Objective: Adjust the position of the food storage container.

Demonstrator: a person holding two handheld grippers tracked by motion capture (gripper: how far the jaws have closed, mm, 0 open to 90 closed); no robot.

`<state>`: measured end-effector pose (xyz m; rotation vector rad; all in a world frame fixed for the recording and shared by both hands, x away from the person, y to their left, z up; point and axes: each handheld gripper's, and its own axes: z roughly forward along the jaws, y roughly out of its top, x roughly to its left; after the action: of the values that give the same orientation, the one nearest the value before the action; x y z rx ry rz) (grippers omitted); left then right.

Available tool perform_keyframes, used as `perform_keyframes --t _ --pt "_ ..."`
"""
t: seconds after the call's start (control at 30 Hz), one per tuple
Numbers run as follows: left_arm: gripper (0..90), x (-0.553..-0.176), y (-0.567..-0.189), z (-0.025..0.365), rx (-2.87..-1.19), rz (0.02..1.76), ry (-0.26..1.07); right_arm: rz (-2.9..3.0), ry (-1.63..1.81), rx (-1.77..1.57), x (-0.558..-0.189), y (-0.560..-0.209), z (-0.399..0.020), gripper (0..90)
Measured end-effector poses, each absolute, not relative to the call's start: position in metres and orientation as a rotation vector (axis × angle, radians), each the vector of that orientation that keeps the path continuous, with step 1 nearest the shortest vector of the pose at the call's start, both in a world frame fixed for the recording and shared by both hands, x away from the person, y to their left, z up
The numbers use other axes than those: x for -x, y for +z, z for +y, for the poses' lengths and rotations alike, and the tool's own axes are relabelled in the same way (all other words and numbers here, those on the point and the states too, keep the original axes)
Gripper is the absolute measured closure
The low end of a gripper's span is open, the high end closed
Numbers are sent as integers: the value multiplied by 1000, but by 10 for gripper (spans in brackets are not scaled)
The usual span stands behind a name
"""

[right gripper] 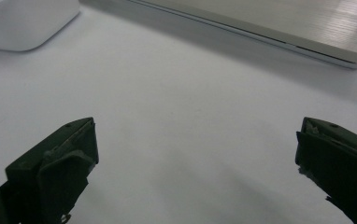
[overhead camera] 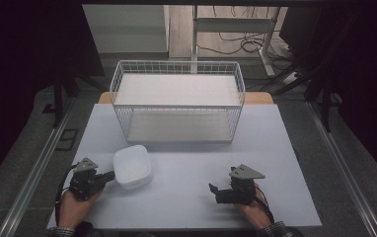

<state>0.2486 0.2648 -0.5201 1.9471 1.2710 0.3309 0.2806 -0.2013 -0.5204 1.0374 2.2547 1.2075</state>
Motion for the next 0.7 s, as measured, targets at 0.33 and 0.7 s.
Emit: perform_keyframes --t 0.33,0.7 --pt "900 -250 -519 234 -2008 1165 260 2267 1186 -1026 -281 -522 -200 0" --pt "900 -252 -521 205 -2080 1090 240 2270 1176 -1022 -281 -522 -199 0"
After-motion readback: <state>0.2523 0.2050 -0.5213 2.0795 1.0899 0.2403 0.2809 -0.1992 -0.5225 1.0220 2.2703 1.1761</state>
